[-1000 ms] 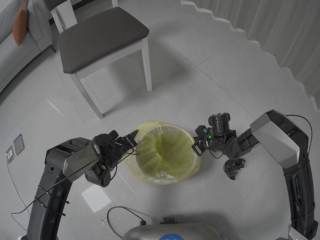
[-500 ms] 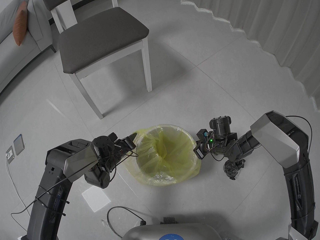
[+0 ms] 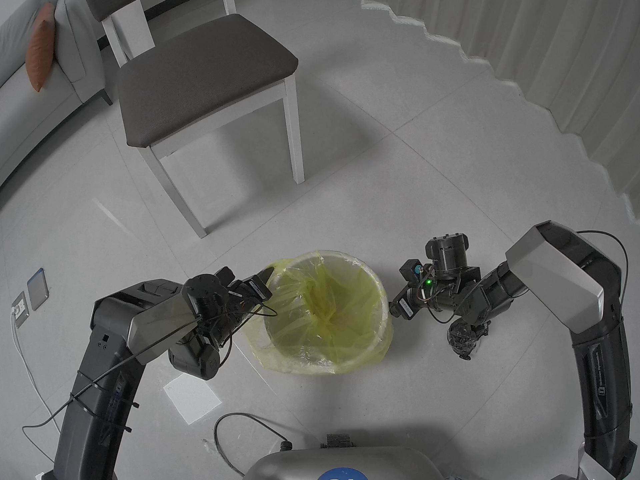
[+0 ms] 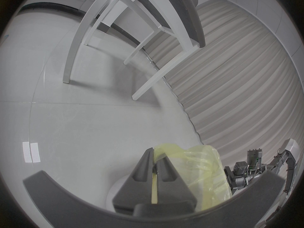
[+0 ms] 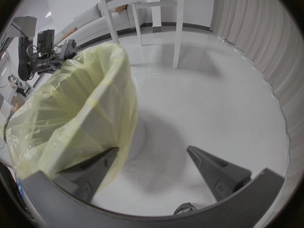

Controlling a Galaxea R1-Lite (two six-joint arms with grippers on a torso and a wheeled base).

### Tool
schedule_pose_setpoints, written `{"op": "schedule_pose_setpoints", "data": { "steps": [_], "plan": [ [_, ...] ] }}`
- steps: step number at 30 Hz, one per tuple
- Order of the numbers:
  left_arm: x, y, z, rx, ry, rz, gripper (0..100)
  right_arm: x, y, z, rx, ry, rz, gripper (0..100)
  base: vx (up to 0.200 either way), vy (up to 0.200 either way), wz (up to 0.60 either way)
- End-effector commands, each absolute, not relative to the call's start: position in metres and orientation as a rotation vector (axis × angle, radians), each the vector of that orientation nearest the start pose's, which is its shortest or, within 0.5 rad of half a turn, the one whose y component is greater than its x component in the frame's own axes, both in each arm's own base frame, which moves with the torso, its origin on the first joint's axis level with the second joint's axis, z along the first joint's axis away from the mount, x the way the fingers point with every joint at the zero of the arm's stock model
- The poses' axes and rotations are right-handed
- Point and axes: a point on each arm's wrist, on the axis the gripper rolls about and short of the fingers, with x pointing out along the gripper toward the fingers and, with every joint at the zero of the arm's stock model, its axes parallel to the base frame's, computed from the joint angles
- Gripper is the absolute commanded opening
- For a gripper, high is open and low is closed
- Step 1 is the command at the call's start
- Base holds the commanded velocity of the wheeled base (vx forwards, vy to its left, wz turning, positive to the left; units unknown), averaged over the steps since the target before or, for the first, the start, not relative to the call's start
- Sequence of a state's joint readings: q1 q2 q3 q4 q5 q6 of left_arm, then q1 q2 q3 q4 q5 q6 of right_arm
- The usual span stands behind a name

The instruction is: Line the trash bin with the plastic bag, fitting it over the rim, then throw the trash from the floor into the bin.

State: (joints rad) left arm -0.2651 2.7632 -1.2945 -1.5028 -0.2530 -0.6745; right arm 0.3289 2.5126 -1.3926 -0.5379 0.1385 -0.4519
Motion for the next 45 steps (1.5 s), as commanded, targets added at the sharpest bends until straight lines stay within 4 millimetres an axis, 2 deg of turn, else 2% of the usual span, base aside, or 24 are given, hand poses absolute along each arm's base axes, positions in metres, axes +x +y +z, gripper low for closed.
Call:
{"op": "schedule_pose_setpoints", "data": {
  "steps": [1, 8, 9, 10, 19, 23, 26, 32, 37, 40, 45],
  "plan": [
    [0.454, -0.13, -0.051, -0.66, 0.147, -0.51, 0, 0.441, 0.148, 0.013, -0.486, 0.454, 0.567, 100, 0.0, 0.0, 0.0],
    [0.453, -0.129, -0.05, -0.66, 0.13, -0.514, 0, 0.435, 0.143, 0.033, -0.482, 0.426, 0.555, 100, 0.0, 0.0, 0.0],
    [0.452, -0.129, -0.05, -0.658, 0.13, -0.514, 0, 0.435, 0.14, 0.045, -0.481, 0.403, 0.545, 100, 0.0, 0.0, 0.0],
    [0.451, -0.128, -0.051, -0.658, 0.13, -0.514, 100, 0.434, 0.14, 0.049, -0.482, 0.395, 0.543, 100, 0.0, 0.0, 0.0],
    [0.45, -0.122, -0.045, -0.66, 0.127, -0.504, 100, 0.426, 0.136, 0.083, -0.485, 0.328, 0.529, 100, 0.0, 0.0, 0.0],
    [0.446, -0.114, -0.044, -0.659, 0.125, -0.49, 100, 0.419, 0.141, 0.094, -0.504, 0.301, 0.543, 100, 0.0, 0.0, 0.0],
    [0.443, -0.107, -0.048, -0.655, 0.144, -0.476, 100, 0.406, 0.154, 0.099, -0.511, 0.294, 0.579, 100, 0.0, 0.0, 0.0],
    [0.442, -0.106, -0.058, -0.649, 0.185, -0.47, 100, 0.395, 0.166, 0.1, -0.519, 0.299, 0.618, 100, 0.0, 0.0, 0.0],
    [0.441, -0.1, -0.054, -0.652, 0.185, -0.458, 100, 0.387, 0.174, 0.093, -0.527, 0.317, 0.646, 100, 0.0, 0.0, 0.0],
    [0.43, -0.096, -0.058, -0.651, 0.238, -0.437, 100, 0.384, 0.179, 0.094, -0.531, 0.313, 0.659, 100, 0.0, 0.0, 0.0],
    [0.423, -0.093, -0.061, -0.611, 0.259, -0.432, 100, 0.377, 0.184, 0.095, -0.553, 0.309, 0.682, 100, 0.0, 0.0, 0.0]
  ]
}}
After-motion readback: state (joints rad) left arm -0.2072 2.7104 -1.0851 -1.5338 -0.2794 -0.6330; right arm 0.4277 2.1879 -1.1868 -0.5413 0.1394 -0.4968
